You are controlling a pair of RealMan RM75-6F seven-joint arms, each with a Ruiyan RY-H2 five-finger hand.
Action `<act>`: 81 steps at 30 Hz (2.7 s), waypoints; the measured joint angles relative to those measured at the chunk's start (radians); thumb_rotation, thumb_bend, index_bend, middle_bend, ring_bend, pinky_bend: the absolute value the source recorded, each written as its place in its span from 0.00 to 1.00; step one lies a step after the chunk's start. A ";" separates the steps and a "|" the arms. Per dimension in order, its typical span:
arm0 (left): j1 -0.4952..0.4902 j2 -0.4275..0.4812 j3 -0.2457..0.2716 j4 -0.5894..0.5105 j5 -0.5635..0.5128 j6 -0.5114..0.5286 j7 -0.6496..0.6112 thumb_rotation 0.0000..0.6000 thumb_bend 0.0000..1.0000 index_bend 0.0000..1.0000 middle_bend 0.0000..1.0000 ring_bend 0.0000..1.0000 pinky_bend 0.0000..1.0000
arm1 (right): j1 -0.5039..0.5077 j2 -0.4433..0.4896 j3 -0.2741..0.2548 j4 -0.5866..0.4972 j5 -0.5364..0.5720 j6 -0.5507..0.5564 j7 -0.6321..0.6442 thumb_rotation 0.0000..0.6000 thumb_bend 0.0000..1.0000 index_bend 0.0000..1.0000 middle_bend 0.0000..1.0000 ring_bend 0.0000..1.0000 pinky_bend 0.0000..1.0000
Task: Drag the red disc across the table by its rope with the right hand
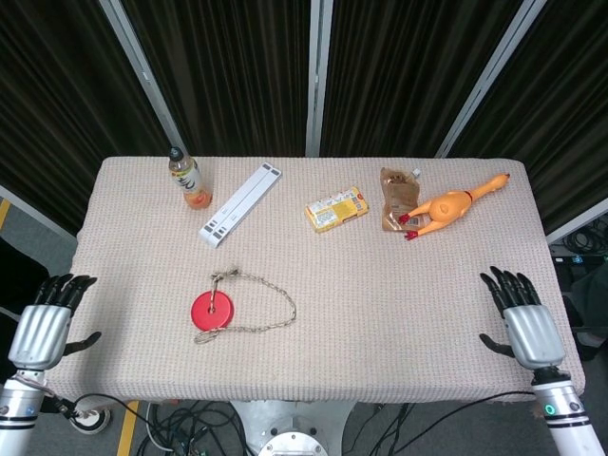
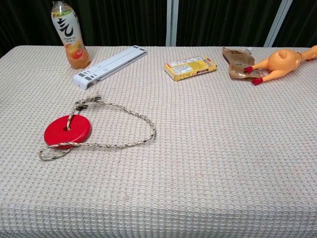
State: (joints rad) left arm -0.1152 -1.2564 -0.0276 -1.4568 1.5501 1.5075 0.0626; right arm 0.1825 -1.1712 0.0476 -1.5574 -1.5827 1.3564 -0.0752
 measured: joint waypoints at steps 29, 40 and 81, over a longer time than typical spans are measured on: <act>0.020 -0.024 -0.008 0.076 -0.045 -0.001 -0.060 1.00 0.02 0.18 0.17 0.12 0.15 | 0.718 -0.190 0.149 -0.141 0.178 -0.826 -0.364 1.00 0.23 0.00 0.08 0.00 0.00; 0.030 -0.026 -0.020 0.109 -0.069 0.003 -0.086 1.00 0.02 0.18 0.17 0.12 0.15 | 0.808 -0.273 0.104 -0.067 0.283 -0.858 -0.395 1.00 0.23 0.00 0.11 0.00 0.00; 0.043 -0.038 -0.019 0.163 -0.069 0.000 -0.136 1.00 0.02 0.18 0.17 0.12 0.15 | 0.902 -0.369 0.005 0.052 0.362 -0.811 -0.335 1.00 0.27 0.13 0.50 0.01 0.00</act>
State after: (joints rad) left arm -0.0722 -1.2945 -0.0464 -1.2938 1.4812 1.5079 -0.0730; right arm 1.0841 -1.5406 0.0530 -1.5052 -1.2208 0.5457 -0.4097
